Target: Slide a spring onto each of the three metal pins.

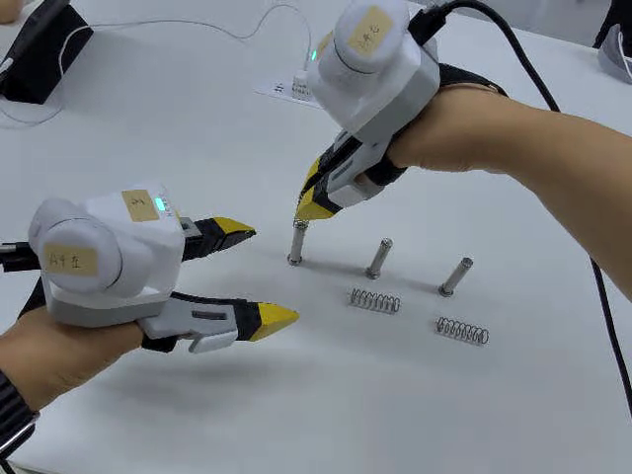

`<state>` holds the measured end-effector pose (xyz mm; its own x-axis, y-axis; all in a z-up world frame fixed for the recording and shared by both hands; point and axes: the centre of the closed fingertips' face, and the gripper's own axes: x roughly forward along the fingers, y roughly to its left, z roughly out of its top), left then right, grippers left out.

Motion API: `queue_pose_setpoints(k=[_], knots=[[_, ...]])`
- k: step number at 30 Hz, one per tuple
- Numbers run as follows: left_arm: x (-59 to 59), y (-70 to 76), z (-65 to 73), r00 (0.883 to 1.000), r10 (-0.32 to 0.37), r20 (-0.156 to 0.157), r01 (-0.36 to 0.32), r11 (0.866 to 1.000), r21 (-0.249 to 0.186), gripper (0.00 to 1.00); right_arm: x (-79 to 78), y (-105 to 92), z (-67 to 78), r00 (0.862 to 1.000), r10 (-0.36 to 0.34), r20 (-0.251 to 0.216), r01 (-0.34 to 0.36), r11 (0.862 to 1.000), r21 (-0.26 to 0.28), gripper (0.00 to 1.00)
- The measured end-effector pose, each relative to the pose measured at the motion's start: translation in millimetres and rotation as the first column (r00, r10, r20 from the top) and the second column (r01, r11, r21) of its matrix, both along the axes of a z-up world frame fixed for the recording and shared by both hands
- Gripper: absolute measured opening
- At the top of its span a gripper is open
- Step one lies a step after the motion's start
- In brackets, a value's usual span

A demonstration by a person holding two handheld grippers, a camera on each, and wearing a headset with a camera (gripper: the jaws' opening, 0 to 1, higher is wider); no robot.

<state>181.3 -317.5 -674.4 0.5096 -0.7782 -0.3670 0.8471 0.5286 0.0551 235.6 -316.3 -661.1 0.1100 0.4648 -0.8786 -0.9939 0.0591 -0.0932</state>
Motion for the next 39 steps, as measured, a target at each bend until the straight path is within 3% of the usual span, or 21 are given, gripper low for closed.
queue_pose_setpoints(k=[23, 39], knots=[[1.6, -0.8, 0.3, 1.0, 0.0, -0.001, 0.0, 1.0, 0.0, 0.61, -1.8, -0.4, -50.3, 0.999, -0.028, -0.045, 0.025, 0.997, -0.076, 0.12], [4.0, 1.7, -0.3, 1.0, 0.01, -0.003, -0.01, 1.0, -0.001, 0.61, -7.1, -0.7, -49.5, 0.999, -0.021, -0.048, 0.018, 0.998, -0.067, 0.15]])
